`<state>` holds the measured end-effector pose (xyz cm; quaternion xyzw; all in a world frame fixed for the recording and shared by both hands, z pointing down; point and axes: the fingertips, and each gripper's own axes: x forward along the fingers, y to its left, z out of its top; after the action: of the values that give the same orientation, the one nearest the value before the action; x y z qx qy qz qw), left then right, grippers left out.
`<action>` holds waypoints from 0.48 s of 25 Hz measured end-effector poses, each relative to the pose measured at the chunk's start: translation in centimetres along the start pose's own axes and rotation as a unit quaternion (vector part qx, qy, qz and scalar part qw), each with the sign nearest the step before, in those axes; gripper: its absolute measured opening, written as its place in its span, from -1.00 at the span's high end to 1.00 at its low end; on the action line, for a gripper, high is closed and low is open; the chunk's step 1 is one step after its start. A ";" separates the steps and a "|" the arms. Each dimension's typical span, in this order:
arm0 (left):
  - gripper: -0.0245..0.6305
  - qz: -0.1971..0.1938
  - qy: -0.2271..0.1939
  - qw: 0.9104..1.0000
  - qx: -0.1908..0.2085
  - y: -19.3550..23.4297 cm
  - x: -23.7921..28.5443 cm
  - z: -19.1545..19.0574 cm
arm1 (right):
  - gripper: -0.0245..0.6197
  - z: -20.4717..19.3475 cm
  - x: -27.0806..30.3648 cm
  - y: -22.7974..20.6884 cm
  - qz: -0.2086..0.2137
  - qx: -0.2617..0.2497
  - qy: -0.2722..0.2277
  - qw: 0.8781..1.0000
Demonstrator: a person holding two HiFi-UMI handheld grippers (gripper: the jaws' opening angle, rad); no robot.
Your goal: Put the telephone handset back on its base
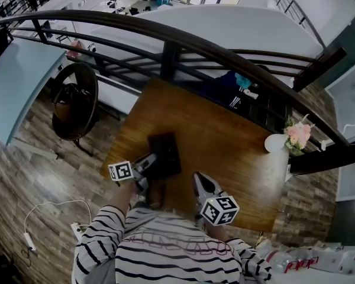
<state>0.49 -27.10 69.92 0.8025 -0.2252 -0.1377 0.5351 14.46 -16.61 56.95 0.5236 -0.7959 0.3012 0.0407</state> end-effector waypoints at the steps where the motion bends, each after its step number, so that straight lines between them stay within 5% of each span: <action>1: 0.70 -0.003 0.000 1.000 -0.001 -0.1 0.1 0.0 | 0.92 0.0 0.0 -0.1 0.000 0.000 0.001 1.000; 12: 0.69 -0.009 0.003 1.000 -0.016 0.1 0.3 -0.2 | 0.92 0.1 0.0 -0.3 0.001 0.000 0.001 1.000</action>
<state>0.80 -27.13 70.14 0.7961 -0.2141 -0.1434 0.5475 14.76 -16.75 57.02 0.5221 -0.7966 0.3019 0.0414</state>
